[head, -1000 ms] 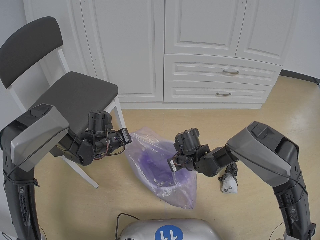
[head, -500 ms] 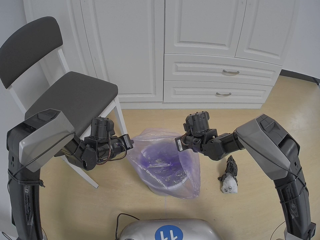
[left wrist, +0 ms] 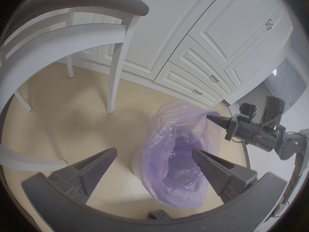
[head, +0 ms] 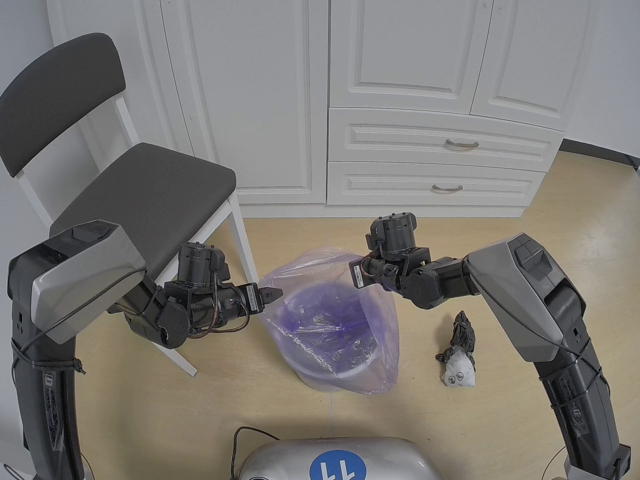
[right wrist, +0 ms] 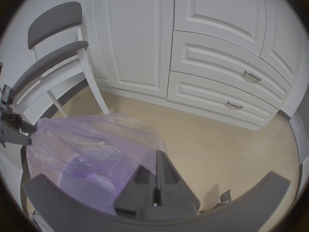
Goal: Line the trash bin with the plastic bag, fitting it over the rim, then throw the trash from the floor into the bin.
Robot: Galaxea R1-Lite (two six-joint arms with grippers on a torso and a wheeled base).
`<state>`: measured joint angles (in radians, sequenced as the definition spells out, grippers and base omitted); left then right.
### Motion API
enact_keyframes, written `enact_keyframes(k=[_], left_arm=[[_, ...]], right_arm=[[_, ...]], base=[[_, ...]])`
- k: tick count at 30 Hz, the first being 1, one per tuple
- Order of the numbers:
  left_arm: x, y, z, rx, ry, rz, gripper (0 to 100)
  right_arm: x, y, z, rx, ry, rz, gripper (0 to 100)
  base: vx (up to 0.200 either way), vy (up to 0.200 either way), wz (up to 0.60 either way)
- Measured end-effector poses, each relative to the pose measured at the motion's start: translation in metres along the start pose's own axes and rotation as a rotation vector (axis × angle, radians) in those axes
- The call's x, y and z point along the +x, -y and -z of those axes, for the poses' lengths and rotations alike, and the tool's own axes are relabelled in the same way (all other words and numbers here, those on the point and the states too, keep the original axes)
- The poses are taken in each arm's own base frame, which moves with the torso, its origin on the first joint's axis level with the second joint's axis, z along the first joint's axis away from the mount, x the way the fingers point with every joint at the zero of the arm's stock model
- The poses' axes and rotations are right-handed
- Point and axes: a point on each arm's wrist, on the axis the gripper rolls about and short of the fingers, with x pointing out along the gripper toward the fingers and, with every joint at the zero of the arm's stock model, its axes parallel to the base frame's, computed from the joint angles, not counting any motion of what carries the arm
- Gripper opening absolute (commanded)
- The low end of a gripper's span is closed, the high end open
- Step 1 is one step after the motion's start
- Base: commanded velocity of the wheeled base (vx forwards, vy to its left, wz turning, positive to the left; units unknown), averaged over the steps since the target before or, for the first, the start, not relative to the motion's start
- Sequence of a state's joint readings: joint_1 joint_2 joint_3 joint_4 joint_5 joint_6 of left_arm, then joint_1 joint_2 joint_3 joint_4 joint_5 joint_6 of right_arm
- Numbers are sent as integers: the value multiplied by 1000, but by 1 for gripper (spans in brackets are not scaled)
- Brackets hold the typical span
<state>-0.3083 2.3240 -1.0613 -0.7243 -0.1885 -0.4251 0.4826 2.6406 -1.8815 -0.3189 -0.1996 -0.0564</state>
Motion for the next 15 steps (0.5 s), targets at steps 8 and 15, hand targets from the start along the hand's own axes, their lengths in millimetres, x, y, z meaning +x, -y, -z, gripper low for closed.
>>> enact_keyframes(k=[8, 15], left_arm=[[-4, 2, 0, 27, 0, -2, 100], [-5, 3, 0, 31, 1, 0, 100]], right_arm=[[20, 15, 10, -31, -14, 78, 0], [25, 19, 9, -12, 50, 97, 100]], base=[[0, 0, 0], [0, 0, 0]])
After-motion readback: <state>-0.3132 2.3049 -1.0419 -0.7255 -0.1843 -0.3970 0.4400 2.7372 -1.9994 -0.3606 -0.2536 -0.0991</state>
